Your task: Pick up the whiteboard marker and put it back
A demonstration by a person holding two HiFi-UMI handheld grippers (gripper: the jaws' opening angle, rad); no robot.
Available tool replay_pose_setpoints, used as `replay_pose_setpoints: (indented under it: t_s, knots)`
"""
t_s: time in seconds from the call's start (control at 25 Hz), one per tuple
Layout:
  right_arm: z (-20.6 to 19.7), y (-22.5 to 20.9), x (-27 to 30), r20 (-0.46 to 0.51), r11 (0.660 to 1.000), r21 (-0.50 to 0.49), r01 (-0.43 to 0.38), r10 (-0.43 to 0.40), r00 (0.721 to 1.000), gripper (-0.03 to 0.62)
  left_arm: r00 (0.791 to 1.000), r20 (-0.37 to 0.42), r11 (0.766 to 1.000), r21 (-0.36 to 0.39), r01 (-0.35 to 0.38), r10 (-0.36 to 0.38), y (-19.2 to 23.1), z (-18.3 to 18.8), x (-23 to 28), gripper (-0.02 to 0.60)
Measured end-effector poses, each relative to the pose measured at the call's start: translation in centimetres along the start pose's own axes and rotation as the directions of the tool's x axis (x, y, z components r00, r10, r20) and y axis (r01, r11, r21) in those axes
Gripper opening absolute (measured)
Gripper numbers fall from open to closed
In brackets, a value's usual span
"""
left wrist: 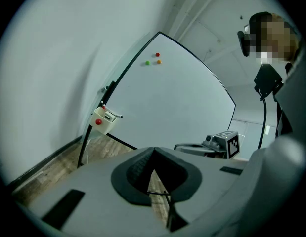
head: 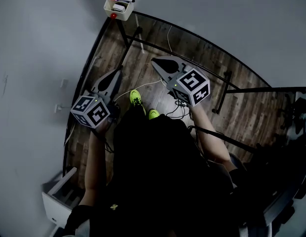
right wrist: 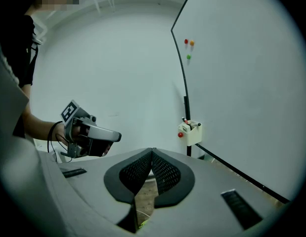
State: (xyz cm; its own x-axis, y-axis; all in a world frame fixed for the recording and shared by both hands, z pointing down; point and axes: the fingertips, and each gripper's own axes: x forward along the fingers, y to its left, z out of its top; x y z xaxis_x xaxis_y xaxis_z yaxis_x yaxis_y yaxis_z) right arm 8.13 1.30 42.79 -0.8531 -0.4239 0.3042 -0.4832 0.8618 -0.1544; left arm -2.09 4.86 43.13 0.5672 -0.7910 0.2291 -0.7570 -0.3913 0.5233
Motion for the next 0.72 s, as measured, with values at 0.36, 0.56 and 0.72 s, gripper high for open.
replay_pose_setpoints:
  t_s: [0.36,0.56,0.72]
  knots:
    - [0.3,2.0,-2.0,0.032,0.998,-0.035,-0.057,0.058,0.998,-0.002,1.000,0.027,0.999,0.036,-0.014,0.013,-3.6,-0.7,-0.6,0.032]
    - [1.1,2.7,-1.7,0.048,0.995,-0.059,-0.085,0.088,0.995,-0.002,1.000,0.026,0.999,0.045,0.000,-0.002,-4.5,-1.0,-0.1,0.032]
    - [1.8,2.9,-0.5,0.049,0.992,-0.092,-0.082,0.087,0.995,-0.003,1.000,0.023,0.999,0.044,0.005,-0.006,-4.0,-0.8,0.0,0.032]
